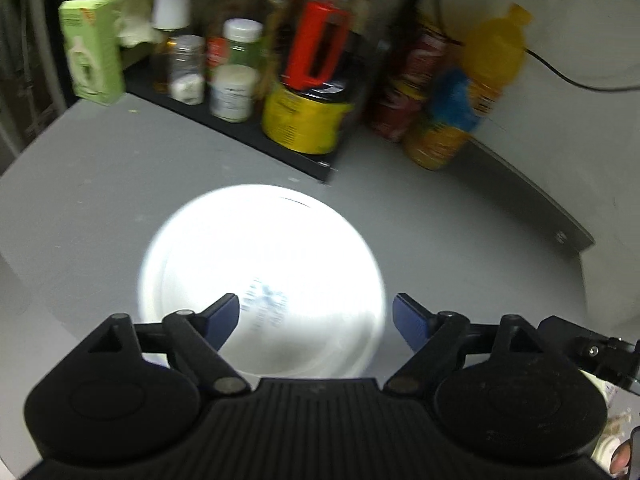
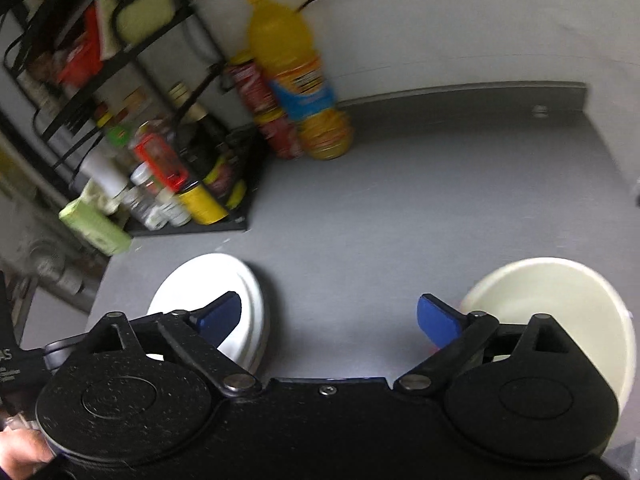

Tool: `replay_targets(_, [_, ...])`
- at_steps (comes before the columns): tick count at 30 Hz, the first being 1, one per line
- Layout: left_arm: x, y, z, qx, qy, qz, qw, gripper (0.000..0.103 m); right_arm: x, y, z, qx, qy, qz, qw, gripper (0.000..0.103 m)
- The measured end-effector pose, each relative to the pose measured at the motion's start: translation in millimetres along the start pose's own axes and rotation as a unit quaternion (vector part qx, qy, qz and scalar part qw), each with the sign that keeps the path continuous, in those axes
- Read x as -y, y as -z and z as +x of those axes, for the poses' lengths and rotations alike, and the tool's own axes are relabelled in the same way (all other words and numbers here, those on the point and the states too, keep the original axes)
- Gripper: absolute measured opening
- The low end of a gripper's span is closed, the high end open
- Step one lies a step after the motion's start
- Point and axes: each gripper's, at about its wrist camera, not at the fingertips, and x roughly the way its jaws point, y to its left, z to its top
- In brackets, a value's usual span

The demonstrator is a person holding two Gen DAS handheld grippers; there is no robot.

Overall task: Organize plates and bowls
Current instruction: 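Move the right gripper to the red bowl holding cream bowls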

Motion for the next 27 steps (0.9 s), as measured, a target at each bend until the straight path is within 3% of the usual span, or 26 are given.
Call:
replay_targets(12, [72, 13, -1, -0.02, 0.077, 0.078, 0.9938, 0.083, 68, 22, -46, 0.022, 0.064, 0.046, 0.997, 0.097])
replay_targets(18, [98, 20, 8, -0.03, 0.088, 0.115, 0.989, 0.083, 86, 28, -48, 0.023, 0.084, 0.072, 0.994, 0.097])
replay_targets(27, [131, 34, 28, -0.074, 0.111, 0.155, 0.9788, 0.083, 119, 37, -39, 0.01, 0.1, 0.116, 0.988, 0.097])
